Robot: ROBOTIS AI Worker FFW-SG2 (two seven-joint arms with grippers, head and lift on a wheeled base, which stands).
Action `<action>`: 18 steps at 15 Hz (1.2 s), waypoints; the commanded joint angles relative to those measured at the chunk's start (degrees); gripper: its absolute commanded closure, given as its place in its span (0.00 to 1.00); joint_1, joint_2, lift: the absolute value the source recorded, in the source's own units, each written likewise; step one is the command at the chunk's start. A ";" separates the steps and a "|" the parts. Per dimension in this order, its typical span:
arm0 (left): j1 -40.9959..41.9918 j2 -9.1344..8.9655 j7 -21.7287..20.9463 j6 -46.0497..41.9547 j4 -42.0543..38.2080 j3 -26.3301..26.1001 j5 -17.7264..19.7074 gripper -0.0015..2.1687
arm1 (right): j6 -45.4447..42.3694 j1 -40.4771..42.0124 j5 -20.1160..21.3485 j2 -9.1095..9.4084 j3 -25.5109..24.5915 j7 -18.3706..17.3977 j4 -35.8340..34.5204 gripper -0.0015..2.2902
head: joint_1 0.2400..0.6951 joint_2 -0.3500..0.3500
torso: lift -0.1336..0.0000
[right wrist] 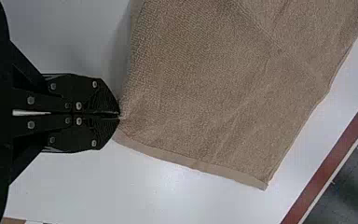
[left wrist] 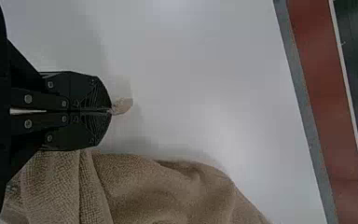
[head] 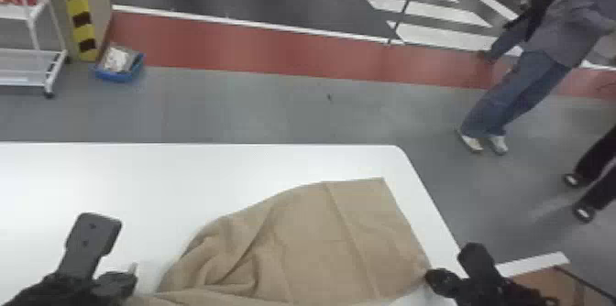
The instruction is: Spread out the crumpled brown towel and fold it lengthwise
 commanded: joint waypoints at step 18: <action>-27.95 -0.25 -5.41 -7.56 18.28 23.90 14.16 0.77 | 17.20 -32.92 -4.49 7.19 -1.80 -0.94 -5.37 0.70 | 1.00 0.17 | 1.00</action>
